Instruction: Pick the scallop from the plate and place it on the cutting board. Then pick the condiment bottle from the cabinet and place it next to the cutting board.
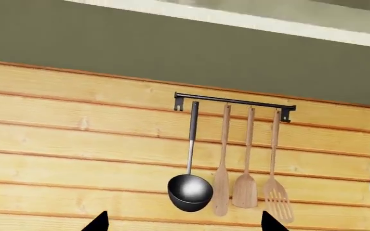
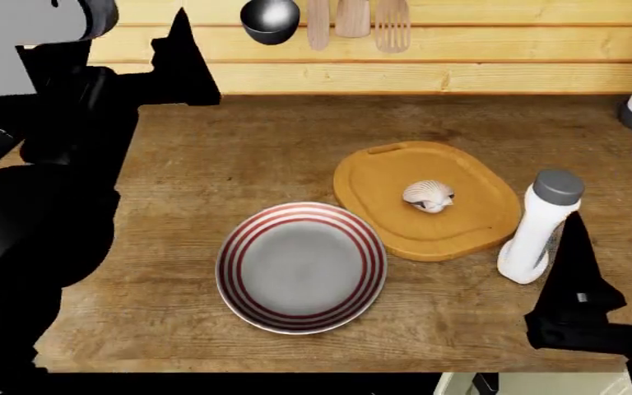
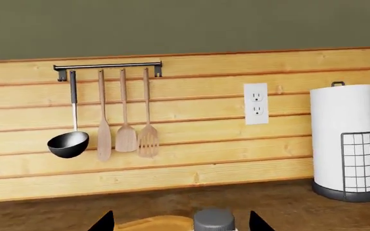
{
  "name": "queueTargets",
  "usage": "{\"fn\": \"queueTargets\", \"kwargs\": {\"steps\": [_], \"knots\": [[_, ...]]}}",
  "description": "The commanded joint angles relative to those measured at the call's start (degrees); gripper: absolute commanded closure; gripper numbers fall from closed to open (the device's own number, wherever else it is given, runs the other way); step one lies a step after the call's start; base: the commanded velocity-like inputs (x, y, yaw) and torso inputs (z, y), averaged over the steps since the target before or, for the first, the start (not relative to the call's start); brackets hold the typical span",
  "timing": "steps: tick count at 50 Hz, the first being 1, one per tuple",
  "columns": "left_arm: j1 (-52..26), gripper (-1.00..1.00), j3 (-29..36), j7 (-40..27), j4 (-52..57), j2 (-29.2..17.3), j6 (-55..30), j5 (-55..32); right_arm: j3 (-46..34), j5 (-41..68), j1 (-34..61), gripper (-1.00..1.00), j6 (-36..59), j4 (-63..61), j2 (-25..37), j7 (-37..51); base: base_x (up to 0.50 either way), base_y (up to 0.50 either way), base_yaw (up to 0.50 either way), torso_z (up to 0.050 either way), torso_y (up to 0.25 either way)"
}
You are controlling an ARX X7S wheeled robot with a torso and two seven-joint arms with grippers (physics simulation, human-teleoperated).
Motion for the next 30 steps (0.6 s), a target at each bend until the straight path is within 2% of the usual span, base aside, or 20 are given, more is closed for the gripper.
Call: {"fn": "queueTargets", "kwargs": {"steps": [1,7,10,13,18,23,27,30], "knots": [[10.2,-1.00,-5.3,-4.9,21.2,-6.0,-4.0,-6.5,-1.4,3.0,4.0,-1.00,-4.4,-5.4,9.6,8.4,0.00,0.00,0.00,0.000,0.000],[16.4,-1.00,-9.9,-5.4,26.4,-7.5,-0.9,-8.6,-18.4,-4.4,10.6,-1.00,-20.8,-5.5,24.9,21.6,0.00,0.00,0.00,0.000,0.000],[17.9,-1.00,-11.7,-6.5,29.5,-8.5,-0.5,-10.1,-23.2,-8.3,11.1,-1.00,-25.7,-5.5,30.6,26.7,0.00,0.00,0.00,0.000,0.000],[19.8,-1.00,-12.8,-8.3,32.1,-10.3,3.2,-9.9,-24.3,-10.9,10.2,-1.00,-26.5,-5.5,31.0,28.2,0.00,0.00,0.00,0.000,0.000],[23.3,-1.00,-7.1,-15.1,32.2,-20.9,20.4,-10.3,-25.5,-15.0,9.1,-1.00,-27.4,-5.5,31.0,29.5,0.00,0.00,0.00,0.000,0.000],[26.7,-1.00,-7.2,-18.1,32.2,-26.1,32.9,-11.4,-26.2,-19.1,8.5,-1.00,-28.4,-5.5,31.0,32.0,0.00,0.00,0.00,0.000,0.000],[28.6,-1.00,-3.0,-20.8,32.2,-32.1,43.8,-9.2,-26.6,-23.1,8.0,-1.00,-29.6,-5.5,31.0,35.2,0.00,0.00,0.00,0.000,0.000],[28.7,-1.00,-0.5,-22.1,32.1,-34.5,47.5,-8.1,-26.9,-25.2,7.8,-1.00,-30.4,-5.5,31.0,36.9,0.00,0.00,0.00,0.000,0.000]]}}
